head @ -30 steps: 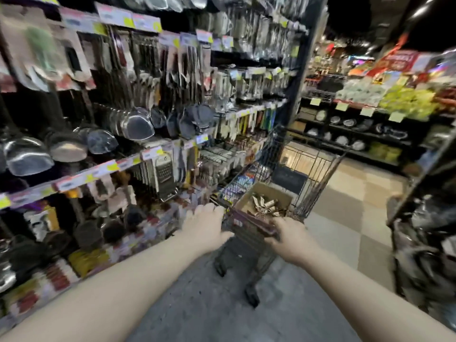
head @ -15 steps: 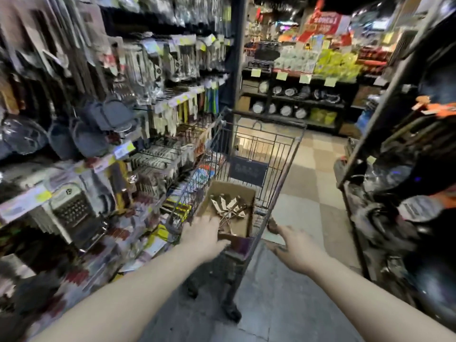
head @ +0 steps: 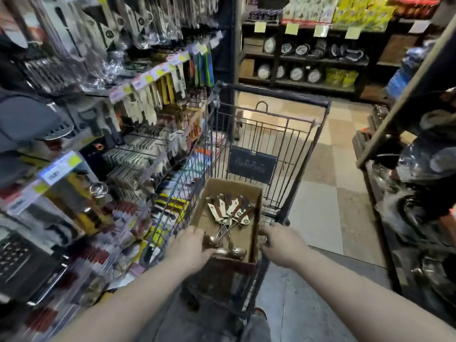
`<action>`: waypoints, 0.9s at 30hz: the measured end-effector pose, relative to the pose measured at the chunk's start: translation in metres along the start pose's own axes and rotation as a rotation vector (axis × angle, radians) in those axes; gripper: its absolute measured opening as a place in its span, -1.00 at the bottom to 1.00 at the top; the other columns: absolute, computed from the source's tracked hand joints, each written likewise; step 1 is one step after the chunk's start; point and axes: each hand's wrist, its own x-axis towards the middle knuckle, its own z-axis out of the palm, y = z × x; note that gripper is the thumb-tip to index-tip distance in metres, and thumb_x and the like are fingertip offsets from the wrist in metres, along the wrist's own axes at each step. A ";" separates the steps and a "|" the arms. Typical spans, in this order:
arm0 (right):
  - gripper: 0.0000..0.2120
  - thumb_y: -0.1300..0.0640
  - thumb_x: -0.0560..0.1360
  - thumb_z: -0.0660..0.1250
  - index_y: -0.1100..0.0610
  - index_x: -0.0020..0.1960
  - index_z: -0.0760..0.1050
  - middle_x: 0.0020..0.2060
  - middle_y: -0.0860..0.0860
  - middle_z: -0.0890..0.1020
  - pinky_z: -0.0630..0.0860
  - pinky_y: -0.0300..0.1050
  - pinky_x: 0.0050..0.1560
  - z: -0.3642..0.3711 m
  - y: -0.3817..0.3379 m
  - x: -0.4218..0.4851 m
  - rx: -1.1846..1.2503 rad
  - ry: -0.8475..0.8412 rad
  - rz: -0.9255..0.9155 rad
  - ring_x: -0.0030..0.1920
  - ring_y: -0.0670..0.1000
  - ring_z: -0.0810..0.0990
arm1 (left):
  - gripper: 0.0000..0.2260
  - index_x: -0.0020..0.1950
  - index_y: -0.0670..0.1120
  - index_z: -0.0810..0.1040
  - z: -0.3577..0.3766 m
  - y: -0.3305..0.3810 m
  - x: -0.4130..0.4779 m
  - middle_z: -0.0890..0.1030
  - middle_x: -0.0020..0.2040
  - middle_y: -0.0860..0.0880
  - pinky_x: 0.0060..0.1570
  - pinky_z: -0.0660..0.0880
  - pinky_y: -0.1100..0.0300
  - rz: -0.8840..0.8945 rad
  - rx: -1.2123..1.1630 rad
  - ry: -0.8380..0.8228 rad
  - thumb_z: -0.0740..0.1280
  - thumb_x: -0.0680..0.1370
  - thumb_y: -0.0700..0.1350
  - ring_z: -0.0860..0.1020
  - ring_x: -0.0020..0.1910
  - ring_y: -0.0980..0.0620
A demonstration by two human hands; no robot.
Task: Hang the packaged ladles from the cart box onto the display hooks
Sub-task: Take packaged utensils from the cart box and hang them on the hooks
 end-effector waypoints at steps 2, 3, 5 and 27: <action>-0.64 -0.02 0.51 0.22 0.05 0.28 0.40 0.19 0.09 0.53 0.49 0.06 0.19 -0.006 0.011 0.042 0.008 -0.049 -0.022 0.17 0.12 0.52 | -0.54 0.25 -0.05 0.39 -0.003 0.006 0.035 0.46 0.25 -0.07 0.25 0.37 0.02 -0.039 -0.006 -0.024 0.23 0.48 0.22 0.42 0.27 -0.09; -0.67 0.00 0.51 0.23 0.06 0.25 0.41 0.17 0.09 0.54 0.50 0.06 0.17 -0.008 0.017 0.061 0.018 -0.073 -0.026 0.15 0.11 0.53 | -0.55 0.24 -0.05 0.39 -0.004 0.009 0.051 0.46 0.25 -0.06 0.25 0.37 0.02 -0.056 -0.011 -0.038 0.23 0.48 0.21 0.42 0.27 -0.09; -0.72 0.06 0.51 0.23 0.06 0.19 0.44 0.14 0.08 0.55 0.54 0.07 0.12 -0.007 0.028 0.098 0.055 -0.114 -0.029 0.11 0.11 0.55 | -0.56 0.25 -0.04 0.39 -0.003 0.017 0.081 0.46 0.26 -0.06 0.24 0.39 0.04 -0.084 -0.023 -0.055 0.23 0.49 0.20 0.43 0.28 -0.08; -0.69 0.00 0.54 0.20 0.15 0.17 0.51 0.05 0.18 0.64 0.53 -0.05 0.08 0.159 0.047 0.332 0.537 -0.405 0.373 0.07 0.18 0.60 | -0.74 0.15 -0.12 0.51 0.176 0.000 0.329 0.52 0.15 -0.19 0.12 0.47 0.01 0.003 -0.243 -0.431 0.26 0.49 -0.12 0.50 0.14 -0.19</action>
